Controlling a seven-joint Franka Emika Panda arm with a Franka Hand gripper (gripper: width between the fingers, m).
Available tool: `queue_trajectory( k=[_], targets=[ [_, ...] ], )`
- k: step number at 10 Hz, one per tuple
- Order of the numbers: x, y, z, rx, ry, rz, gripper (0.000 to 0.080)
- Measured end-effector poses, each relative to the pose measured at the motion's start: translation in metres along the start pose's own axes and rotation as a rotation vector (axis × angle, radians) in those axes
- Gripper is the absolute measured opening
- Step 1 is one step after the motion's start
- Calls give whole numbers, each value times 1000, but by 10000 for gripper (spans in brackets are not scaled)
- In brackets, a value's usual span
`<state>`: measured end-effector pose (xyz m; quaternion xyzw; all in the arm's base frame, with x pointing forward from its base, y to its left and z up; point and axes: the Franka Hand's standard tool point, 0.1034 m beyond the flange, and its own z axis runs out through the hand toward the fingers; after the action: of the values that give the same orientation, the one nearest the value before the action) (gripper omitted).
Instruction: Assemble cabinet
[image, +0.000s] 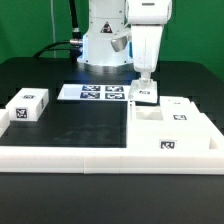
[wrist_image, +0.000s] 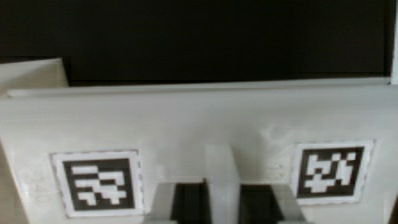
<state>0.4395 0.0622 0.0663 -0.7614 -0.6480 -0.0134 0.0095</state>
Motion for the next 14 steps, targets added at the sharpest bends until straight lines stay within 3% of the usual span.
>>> queue_trajectory(
  k=[5, 14],
  targets=[
    [4, 1, 9, 14, 7, 11, 68],
    [6, 4, 10, 11, 10, 18, 69]
  ],
)
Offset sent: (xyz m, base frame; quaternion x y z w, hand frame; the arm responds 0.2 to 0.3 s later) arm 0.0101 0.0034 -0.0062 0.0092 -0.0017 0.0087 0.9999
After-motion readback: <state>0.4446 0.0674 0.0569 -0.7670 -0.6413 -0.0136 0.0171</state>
